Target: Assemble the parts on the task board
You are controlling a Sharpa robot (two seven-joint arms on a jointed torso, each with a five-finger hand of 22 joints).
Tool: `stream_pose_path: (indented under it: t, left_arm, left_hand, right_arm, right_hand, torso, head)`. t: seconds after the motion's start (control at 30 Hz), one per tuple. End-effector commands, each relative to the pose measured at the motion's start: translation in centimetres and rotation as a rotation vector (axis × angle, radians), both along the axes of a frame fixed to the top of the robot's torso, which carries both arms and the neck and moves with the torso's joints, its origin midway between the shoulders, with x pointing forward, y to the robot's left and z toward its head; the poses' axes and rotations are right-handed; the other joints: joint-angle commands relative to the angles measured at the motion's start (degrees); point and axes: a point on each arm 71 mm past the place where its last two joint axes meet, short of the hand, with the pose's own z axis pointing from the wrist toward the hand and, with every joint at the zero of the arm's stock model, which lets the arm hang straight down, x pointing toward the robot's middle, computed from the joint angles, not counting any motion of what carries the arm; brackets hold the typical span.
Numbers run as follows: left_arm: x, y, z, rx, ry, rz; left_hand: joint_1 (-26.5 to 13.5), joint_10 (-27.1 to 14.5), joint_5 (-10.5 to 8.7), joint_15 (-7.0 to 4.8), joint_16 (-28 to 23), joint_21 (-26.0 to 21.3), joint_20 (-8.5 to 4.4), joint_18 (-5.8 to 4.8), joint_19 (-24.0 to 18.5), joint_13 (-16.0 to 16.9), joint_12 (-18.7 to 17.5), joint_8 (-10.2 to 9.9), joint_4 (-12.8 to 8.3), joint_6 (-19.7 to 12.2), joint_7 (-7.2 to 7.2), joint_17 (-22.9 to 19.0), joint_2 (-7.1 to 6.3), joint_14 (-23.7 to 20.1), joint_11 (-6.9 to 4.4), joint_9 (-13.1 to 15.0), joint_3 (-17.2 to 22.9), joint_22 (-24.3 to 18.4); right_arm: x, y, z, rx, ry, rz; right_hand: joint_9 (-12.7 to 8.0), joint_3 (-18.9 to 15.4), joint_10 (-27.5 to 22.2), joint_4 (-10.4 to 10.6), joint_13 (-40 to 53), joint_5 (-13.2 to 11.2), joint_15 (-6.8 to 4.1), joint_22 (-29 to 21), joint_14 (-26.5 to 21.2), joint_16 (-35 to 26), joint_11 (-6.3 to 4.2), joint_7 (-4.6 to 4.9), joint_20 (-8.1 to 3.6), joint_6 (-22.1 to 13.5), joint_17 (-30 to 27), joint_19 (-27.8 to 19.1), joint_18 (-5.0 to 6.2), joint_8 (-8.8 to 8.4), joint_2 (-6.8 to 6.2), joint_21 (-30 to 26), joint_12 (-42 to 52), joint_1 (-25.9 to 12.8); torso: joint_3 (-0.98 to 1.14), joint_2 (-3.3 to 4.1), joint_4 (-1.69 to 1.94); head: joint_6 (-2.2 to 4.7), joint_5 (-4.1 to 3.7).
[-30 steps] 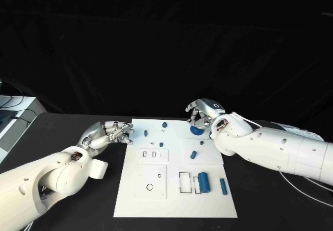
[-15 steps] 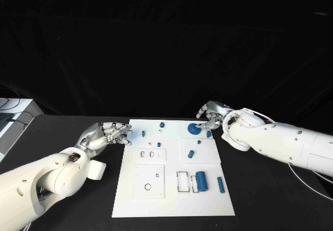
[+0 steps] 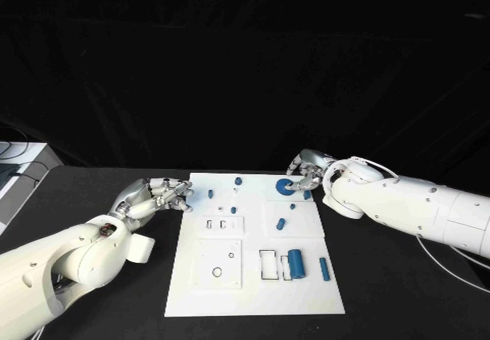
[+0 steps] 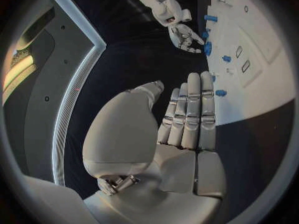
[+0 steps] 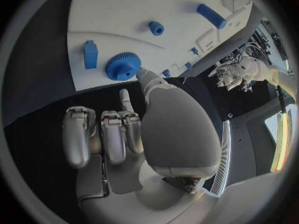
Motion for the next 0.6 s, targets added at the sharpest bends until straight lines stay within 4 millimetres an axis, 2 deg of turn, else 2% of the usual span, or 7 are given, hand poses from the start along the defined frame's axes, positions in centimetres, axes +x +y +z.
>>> stream_pose_path:
  t: [0.03, 0.13, 0.4, 0.6]
  left_arm:
    - [-0.1, -0.3, 0.1, -0.017, -0.006, -0.022]
    - [-0.1, -0.3, 0.2, -0.017, -0.006, -0.023]
    - [-0.1, -0.3, 0.1, -0.016, -0.005, -0.021]
    - [0.0, -0.2, 0.1, -0.014, -0.004, -0.017]
  left_hand:
    - [0.67, -0.45, -0.18, -0.13, 0.25, 0.30, -0.13, 0.06, -0.46, -0.01, -0.31, -0.26, -0.21, -0.46, -0.12, 0.06, 0.06, -0.46, 0.00, 0.05, 0.30, 0.06]
    - [0.67, -0.45, -0.18, -0.13, 0.25, 0.30, -0.13, 0.06, -0.46, -0.01, -0.31, -0.26, -0.21, -0.46, -0.12, 0.06, 0.06, -0.46, 0.00, 0.05, 0.30, 0.06]
    - [0.73, -0.46, -0.14, -0.13, 0.29, 0.38, -0.13, 0.07, -0.53, -0.01, -0.30, -0.26, -0.27, -0.44, -0.08, 0.14, 0.15, -0.51, 0.02, 0.07, 0.41, 0.11]
    - [0.73, -0.46, -0.14, -0.13, 0.29, 0.38, -0.13, 0.07, -0.53, -0.01, -0.30, -0.26, -0.27, -0.44, -0.08, 0.14, 0.15, -0.51, 0.02, 0.07, 0.41, 0.11]
  right_arm:
    - [0.2, -0.1, -0.2, -0.022, 0.013, -0.011]
    - [0.3, 0.1, -0.2, -0.026, 0.014, -0.010]
    - [0.7, 0.7, -0.6, -0.029, 0.035, -0.004]
    - [0.8, 1.0, -0.9, -0.032, 0.055, -0.001]
  right_hand:
    - [0.04, -0.27, 5.98, 0.07, 15.06, 0.02, 0.39, 6.70, 5.12, 0.36, 0.26, 0.07, 0.40, -0.31, 10.67, 2.30, -0.83, 0.16, 0.74, 0.43, 0.12, 0.01]
    - [0.04, -0.28, 5.98, 0.10, 15.06, 0.07, 0.40, 6.79, 5.13, 0.37, 0.27, 0.08, 0.41, -0.35, 10.72, 2.33, -0.85, 0.17, 0.83, 0.50, 0.12, 0.11]
    - [0.04, -0.29, 5.98, 0.14, 15.06, 0.10, 0.42, 7.04, 5.13, 0.39, 0.28, 0.10, 0.42, -0.40, 10.76, 2.44, -0.91, 0.19, 0.92, 0.71, 0.12, 0.22]
    - [0.04, -0.29, 5.98, 0.17, 15.06, 0.11, 0.43, 7.00, 5.13, 0.38, 0.30, 0.11, 0.43, -0.43, 10.74, 2.42, -0.90, 0.20, 0.98, 0.68, 0.12, 0.26]
  torso:
    - [-0.07, -0.09, 0.14]
    - [-0.10, -0.08, 0.16]
    - [0.05, 0.01, -0.04]
    - [-0.04, -0.05, 0.05]
  head:
    - [-0.16, -0.27]
    - [-0.19, -0.21]
    - [-0.21, 0.05]
    - [-0.27, -0.05]
